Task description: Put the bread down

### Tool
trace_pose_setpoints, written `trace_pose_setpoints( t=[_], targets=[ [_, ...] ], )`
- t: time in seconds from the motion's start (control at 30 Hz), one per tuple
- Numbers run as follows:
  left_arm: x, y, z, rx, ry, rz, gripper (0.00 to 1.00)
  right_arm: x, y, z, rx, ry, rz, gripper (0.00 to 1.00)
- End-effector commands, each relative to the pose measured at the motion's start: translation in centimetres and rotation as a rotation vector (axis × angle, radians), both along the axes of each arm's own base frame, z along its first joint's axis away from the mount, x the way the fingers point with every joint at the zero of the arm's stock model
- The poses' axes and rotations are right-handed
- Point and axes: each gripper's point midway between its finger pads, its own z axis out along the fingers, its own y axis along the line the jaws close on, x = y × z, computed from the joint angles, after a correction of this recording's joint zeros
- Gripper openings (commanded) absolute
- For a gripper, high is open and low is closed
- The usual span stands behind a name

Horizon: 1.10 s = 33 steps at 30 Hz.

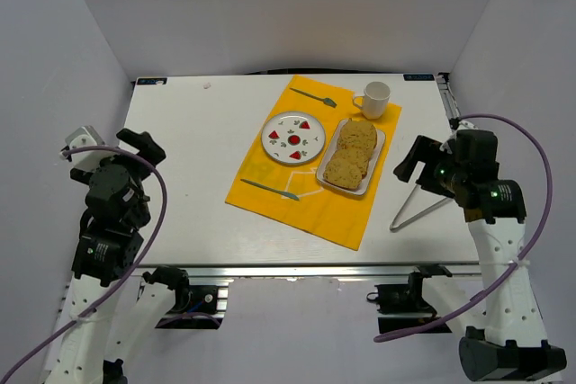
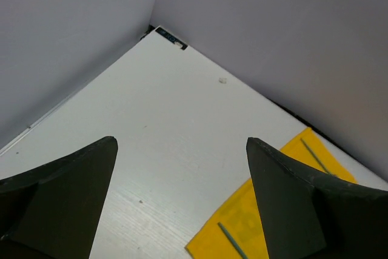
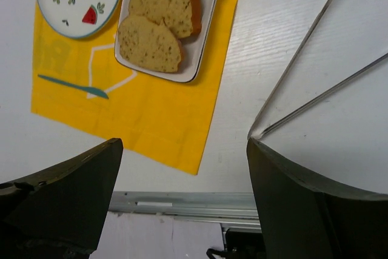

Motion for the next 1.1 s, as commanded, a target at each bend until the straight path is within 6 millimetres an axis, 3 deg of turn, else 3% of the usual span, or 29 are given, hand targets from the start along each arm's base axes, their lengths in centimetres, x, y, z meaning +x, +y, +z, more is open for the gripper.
trace_pose_setpoints(
  t=[0.0, 0.23, 0.27, 0.33, 0.37, 0.5, 0.53, 0.63, 0.87, 1.07],
  targets=[
    [-0.3, -0.1, -2.8, 0.079, 0.183, -0.024, 0.98, -0.5, 1.1, -0.4, 0.062, 0.063, 0.015, 0.89],
    [-0.3, -0.6, -3.3, 0.078, 0.184, -0.057, 0.98, 0.4, -2.8, -1.0, -0.034, 0.023, -0.229, 0.89],
    [-0.3, -0.9, -3.4, 0.071, 0.182, -0.074, 0.98, 0.3, -4.0, -1.6, -0.067, 0.034, -0.297, 0.89],
    [-0.2, -1.2, -3.8, 0.067, 0.19, -0.091, 0.98, 0.4, -4.2, -3.5, -0.076, 0.084, -0.313, 0.89],
    [-0.2, -1.4, -4.1, 0.064, 0.193, -0.099, 0.98, 0.4, -4.3, -5.2, -0.074, 0.149, -0.339, 0.84],
    [-0.2, -1.6, -5.0, 0.071, 0.219, -0.112, 0.98, 0.2, -3.6, -8.6, -0.02, 0.293, -0.397, 0.66],
    [-0.1, -1.7, -5.0, 0.077, 0.222, -0.123, 0.98, 0.1, -3.4, -9.2, -0.003, 0.32, -0.403, 0.69],
    [-0.1, -1.9, -5.1, 0.097, 0.233, -0.144, 0.98, 0.1, -2.9, -11.7, 0.053, 0.365, -0.452, 0.89],
    [-0.5, -1.9, -5.6, 0.17, 0.26, -0.175, 0.98, 0.0, -3.7, -18.1, 0.047, 0.466, -0.544, 0.89],
    [-0.2, -1.5, -5.9, 0.216, 0.288, -0.166, 0.98, 1.5, -5.5, -20.7, -0.007, 0.503, -0.567, 0.89]
  ],
)
